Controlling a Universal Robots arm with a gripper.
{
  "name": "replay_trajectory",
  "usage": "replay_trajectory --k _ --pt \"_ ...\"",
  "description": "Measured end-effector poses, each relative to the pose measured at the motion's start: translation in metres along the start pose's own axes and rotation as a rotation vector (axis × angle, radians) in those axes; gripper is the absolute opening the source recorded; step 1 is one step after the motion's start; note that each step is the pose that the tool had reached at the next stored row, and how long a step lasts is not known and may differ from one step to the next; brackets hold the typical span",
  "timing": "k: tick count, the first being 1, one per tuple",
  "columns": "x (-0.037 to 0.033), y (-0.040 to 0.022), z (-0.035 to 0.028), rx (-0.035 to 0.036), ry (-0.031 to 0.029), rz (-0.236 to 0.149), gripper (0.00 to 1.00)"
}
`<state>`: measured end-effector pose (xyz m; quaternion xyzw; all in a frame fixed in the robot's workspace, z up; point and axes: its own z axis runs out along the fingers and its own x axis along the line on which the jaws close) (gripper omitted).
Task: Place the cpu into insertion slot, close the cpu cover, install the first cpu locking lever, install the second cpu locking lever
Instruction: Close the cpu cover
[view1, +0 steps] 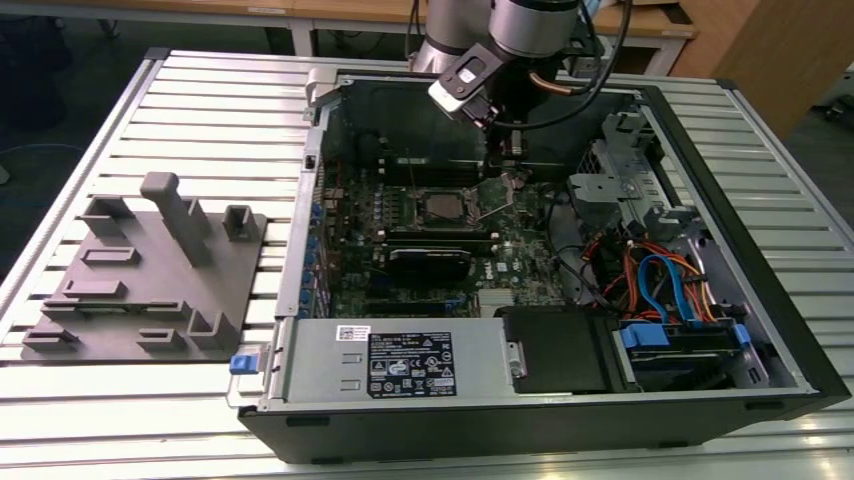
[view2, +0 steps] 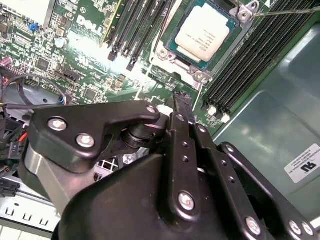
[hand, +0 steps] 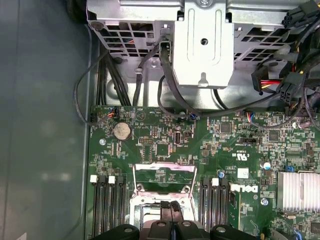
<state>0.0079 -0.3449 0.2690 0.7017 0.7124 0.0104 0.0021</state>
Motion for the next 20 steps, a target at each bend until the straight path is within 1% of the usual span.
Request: replay_trajectory --k 8,12,16,20 --pt "-0.0001 0.0039 0.0001 -0.0001 0.0 0.0 0.1" --pt "-0.0001 0.0047 0.0002 0.0 0.0 0.0 0.1" --pt "-0.0002 0.0088 0.0006 0.0 0.0 0.0 0.1" --pt "-0.0002 0.0127 0.0027 0.0 0.0 0.0 0.1"
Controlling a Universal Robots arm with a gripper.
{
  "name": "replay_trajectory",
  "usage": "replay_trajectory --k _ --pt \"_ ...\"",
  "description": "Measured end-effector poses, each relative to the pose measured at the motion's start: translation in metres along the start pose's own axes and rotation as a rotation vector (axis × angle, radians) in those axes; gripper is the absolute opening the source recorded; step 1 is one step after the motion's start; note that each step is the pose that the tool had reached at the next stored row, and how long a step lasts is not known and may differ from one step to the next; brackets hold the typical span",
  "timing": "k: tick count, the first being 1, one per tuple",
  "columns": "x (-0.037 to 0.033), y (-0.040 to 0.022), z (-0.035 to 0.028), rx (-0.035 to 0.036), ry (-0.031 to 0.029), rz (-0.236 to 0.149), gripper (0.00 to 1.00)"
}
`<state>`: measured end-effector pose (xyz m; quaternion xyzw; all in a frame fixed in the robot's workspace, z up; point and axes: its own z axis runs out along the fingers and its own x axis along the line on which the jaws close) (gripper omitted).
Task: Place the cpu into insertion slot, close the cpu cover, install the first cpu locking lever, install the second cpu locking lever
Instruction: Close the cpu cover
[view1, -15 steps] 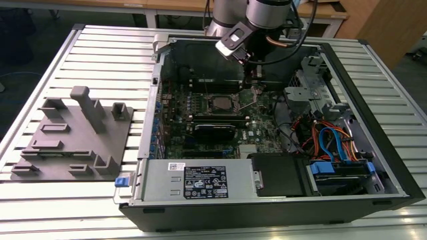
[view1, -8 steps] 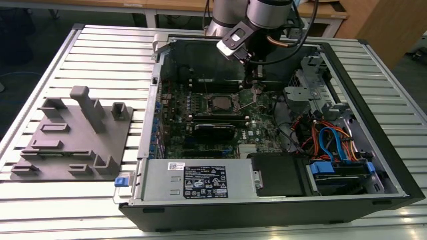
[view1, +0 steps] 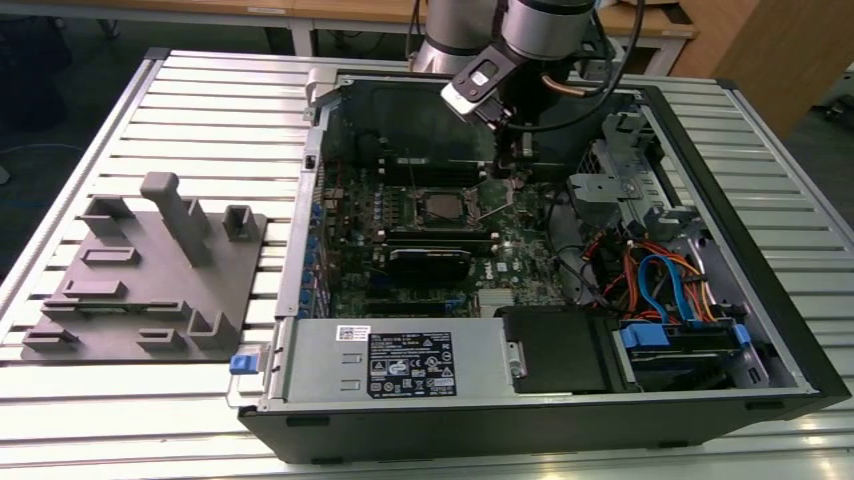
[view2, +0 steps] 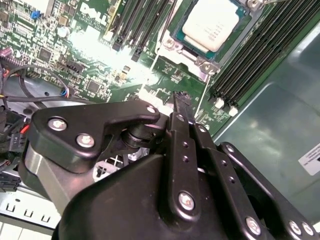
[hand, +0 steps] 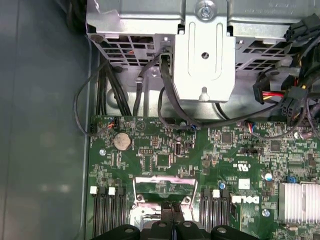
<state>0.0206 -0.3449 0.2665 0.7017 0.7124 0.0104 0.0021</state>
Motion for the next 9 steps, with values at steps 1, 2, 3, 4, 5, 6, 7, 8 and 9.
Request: replay_trajectory --k 1,2,3,4,5,6,7,8,9 --pt "0.0 0.0015 0.0008 -0.0001 0.0001 0.0 0.1" --pt "-0.0001 0.0032 0.0015 0.0 0.0 0.0 0.1" --pt "-0.0001 0.005 0.0021 0.0 0.0001 0.0 0.1" --pt "-0.0001 0.0071 0.0028 0.0001 0.0 0.0 0.1" --pt "-0.0002 0.0089 0.0034 0.0002 0.0 0.0 0.1" --pt "-0.0002 0.0108 0.004 0.0003 0.0 0.0 0.1" --pt "-0.0003 0.0127 0.0046 0.0003 0.0 0.0 0.1" --pt "-0.0003 0.0146 0.0052 0.0004 0.0 0.0 0.1" --pt "-0.0003 0.0167 0.0059 0.0005 0.0 0.0 0.1"
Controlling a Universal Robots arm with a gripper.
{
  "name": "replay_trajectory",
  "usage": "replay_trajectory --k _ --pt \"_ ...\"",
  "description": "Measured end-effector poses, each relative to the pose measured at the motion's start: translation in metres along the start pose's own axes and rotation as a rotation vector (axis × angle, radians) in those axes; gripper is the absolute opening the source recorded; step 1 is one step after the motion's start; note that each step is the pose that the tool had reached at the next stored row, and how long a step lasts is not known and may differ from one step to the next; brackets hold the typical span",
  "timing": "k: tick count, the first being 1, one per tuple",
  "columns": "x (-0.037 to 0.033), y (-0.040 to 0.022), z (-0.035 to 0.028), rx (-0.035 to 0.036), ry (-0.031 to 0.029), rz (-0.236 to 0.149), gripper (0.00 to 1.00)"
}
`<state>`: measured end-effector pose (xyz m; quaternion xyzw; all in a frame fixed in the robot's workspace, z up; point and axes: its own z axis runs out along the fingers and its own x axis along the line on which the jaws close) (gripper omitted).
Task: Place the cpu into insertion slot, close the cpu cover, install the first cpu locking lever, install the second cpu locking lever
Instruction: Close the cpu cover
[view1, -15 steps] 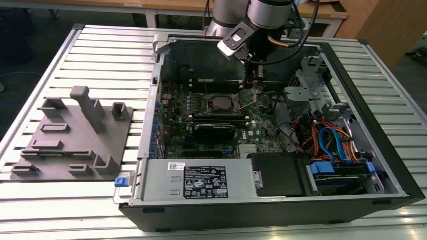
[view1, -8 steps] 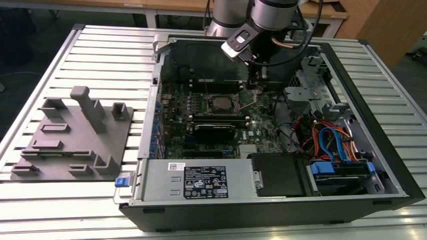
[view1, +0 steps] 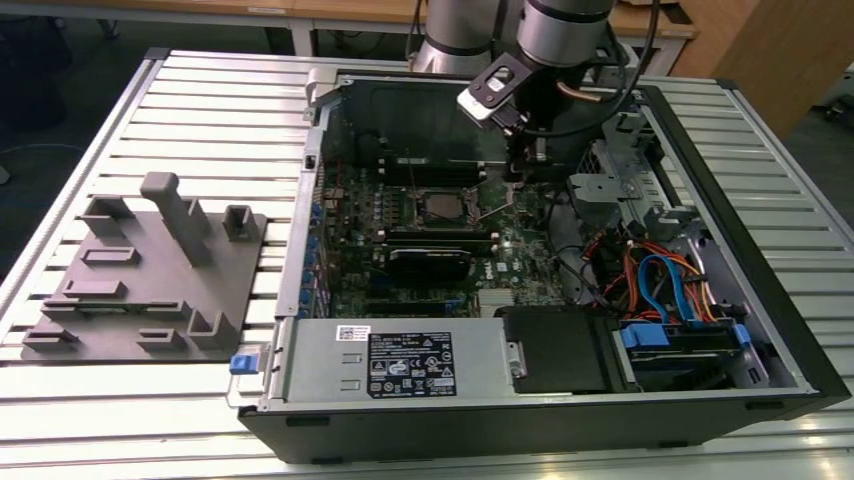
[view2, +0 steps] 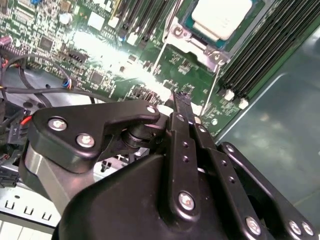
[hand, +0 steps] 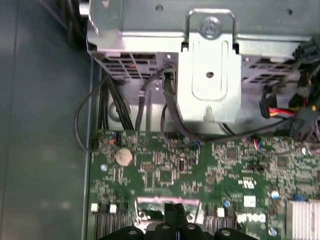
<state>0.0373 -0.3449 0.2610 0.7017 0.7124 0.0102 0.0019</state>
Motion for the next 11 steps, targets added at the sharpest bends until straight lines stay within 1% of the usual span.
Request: replay_trajectory --k 2,5,6,7,8,10,11 --pt "0.0 0.0044 0.0014 0.0001 0.0001 0.0 0.1" --pt "0.0004 0.0088 0.0032 0.0002 -0.0002 0.0 0.1" --pt "0.0007 0.0099 0.0036 0.0002 -0.0006 0.0 0.1" --pt "0.0011 0.0109 0.0039 0.0002 -0.0023 0.0 0.1" --pt "0.0018 0.0118 0.0042 0.0003 -0.0066 0.001 0.1" --pt "0.0031 0.0133 0.0047 0.0004 -0.0198 0.005 0.1" --pt "0.0037 0.0141 0.0051 0.0005 -0.0237 0.007 0.1"
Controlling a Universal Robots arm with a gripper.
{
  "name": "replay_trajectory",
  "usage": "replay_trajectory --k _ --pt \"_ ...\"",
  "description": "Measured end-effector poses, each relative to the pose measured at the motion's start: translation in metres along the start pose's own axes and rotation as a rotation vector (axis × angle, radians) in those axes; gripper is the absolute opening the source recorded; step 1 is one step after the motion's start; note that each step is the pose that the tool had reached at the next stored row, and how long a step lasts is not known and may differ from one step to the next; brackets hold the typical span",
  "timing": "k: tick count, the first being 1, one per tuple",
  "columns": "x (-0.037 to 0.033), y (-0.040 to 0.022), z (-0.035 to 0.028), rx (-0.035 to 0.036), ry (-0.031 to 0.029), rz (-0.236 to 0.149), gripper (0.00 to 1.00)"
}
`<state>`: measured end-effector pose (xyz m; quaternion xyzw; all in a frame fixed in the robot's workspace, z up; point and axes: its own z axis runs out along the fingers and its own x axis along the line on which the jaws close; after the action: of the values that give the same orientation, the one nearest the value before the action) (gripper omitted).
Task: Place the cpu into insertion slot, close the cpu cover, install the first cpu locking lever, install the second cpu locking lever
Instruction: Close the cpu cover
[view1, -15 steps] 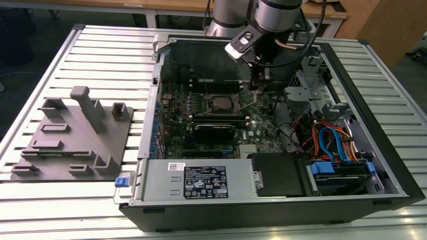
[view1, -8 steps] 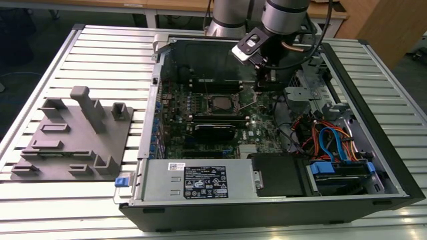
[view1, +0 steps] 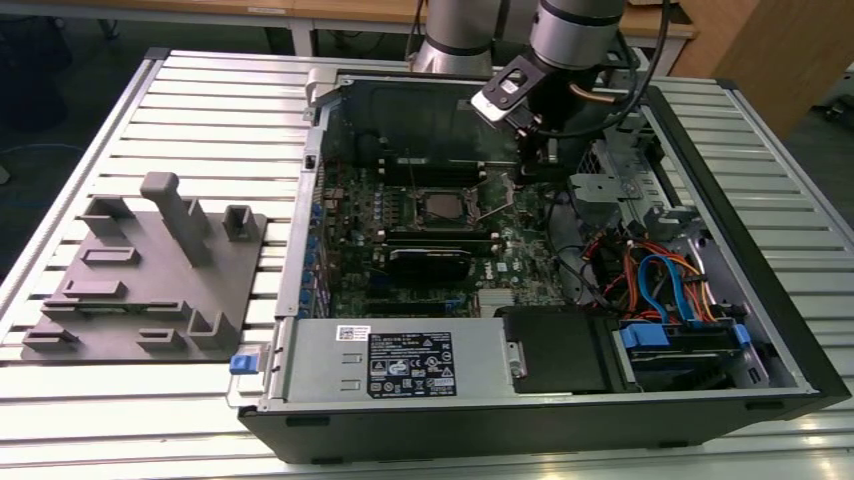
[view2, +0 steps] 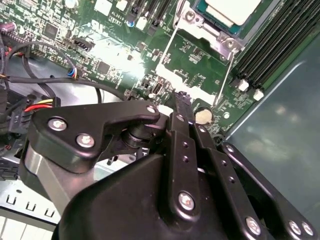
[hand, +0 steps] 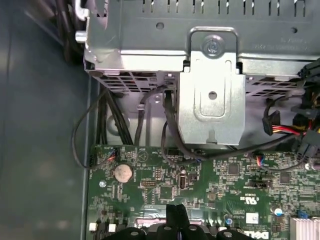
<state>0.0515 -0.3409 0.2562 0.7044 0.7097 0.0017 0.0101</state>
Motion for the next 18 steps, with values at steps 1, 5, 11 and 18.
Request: replay_trajectory --k 1,5,11,18 --pt "0.0003 0.0013 0.0007 -0.0001 0.0001 0.001 0.1" --pt "0.0014 0.0062 0.0038 0.0 -0.0004 0.01 0.1" --pt "0.0055 0.0081 0.0113 0.0002 -0.0004 0.019 0.1" --pt "0.007 0.0046 0.0143 0.0002 -0.0003 0.02 0.1"
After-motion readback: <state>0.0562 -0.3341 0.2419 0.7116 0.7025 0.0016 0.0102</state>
